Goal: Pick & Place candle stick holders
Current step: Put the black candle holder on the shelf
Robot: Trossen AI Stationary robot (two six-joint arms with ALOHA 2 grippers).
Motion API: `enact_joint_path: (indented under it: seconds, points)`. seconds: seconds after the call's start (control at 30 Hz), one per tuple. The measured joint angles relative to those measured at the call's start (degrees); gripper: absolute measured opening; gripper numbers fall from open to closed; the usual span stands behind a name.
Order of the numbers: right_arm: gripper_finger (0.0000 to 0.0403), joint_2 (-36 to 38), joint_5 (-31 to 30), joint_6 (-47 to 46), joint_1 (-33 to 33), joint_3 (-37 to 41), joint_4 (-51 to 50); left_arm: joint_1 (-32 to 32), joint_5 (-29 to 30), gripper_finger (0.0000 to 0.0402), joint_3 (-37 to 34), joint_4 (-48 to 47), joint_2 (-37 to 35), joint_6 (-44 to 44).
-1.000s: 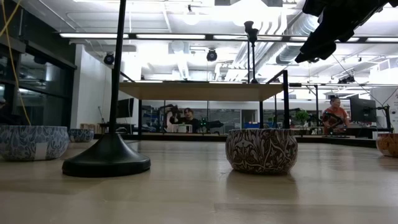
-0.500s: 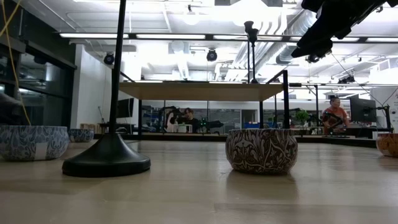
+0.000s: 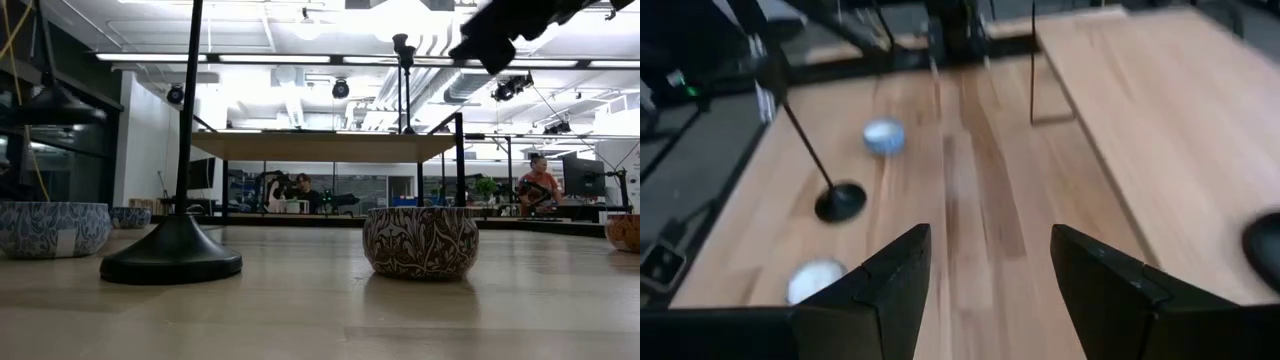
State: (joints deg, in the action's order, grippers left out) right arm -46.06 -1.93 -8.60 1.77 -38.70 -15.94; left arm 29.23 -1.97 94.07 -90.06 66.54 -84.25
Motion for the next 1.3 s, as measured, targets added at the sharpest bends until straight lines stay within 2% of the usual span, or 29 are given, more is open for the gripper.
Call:
enact_joint_path:
  seconds: [0.17,0.3,0.67,0.87,1.1,1.3]
  points:
    - [0.02,-2.17,-0.12,2.08,1.91,0.0,4.89,0.0,2.53,0.0,3.65,0.07,2.09,0.18]
    - [0.02,-4.4,-2.17,2.7,3.83,0.0,6.29,-0.02,3.55,0.0,6.07,0.06,3.62,1.46]
    - [0.02,-7.23,-2.62,2.69,5.48,0.0,9.88,-0.83,5.05,0.0,12.96,-0.02,7.02,1.49]
    - [0.02,-7.23,-2.63,2.94,5.48,0.0,10.05,-7.45,3.53,0.0,18.94,0.03,10.28,7.29]
    - [0.02,-7.23,-2.64,3.69,5.37,0.0,10.05,-21.38,-4.97,0.0,26.16,0.04,16.02,20.67]
    - [0.02,-7.23,-2.64,3.67,5.37,0.0,10.03,-33.25,-14.85,0.0,31.54,0.1,21.71,32.8]
